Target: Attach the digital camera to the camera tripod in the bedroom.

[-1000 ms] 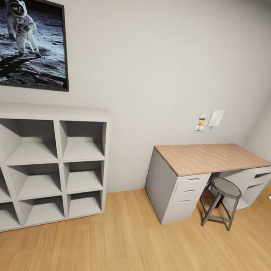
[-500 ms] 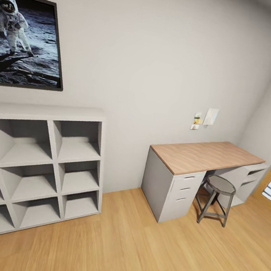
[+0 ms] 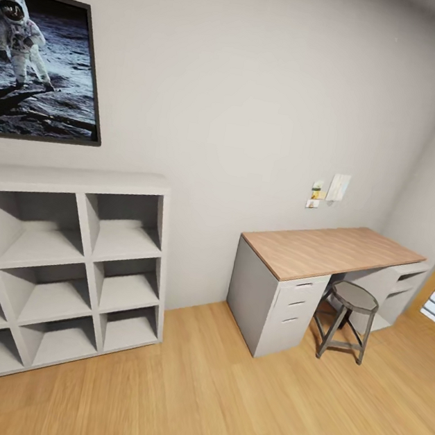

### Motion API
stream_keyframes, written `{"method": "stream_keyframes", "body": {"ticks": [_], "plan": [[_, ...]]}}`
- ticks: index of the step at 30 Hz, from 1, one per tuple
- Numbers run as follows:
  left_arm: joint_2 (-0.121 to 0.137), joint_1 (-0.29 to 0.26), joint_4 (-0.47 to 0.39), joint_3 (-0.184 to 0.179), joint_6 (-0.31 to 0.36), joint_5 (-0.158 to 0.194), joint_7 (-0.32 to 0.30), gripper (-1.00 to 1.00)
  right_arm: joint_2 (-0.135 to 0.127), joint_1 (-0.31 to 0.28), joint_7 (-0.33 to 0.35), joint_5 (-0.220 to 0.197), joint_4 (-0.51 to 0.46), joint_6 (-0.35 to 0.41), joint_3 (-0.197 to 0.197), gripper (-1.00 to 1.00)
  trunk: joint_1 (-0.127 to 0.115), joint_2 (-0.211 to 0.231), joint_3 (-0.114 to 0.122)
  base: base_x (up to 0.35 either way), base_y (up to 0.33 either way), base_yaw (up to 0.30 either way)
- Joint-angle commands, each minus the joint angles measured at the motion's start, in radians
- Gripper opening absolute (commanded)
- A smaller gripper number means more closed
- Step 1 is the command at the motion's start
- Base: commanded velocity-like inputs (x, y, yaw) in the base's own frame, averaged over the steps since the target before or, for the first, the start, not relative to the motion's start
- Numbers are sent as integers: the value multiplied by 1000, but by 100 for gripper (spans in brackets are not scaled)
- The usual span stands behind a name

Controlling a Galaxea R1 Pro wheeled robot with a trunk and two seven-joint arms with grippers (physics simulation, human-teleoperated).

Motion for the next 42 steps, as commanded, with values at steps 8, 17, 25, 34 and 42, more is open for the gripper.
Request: {"method": "stream_keyframes", "body": {"ticks": [8,17,25,34,42], "plan": [[81,-10,-408,4,435,3,34,100,4,-15,6,-1,-251,165,-14,100,1,-2,-2,0,0,0],[58,-323,-743,5,771,139,52,100,29,-261,45,-119,-680,545,-18,100,1,-2,-2,0,0,0],[-85,-443,-829,-5,779,174,58,100,28,-424,179,-281,-722,699,-20,100,1,-2,-2,0,0,0],[-130,-462,-972,-10,788,162,67,100,43,-471,312,-434,-908,842,15,100,1,-2,-2,0,0,0],[-131,-463,-979,-14,789,166,142,100,44,-472,318,-442,-918,866,20,100,1,-2,-2,0,0,0]]}}
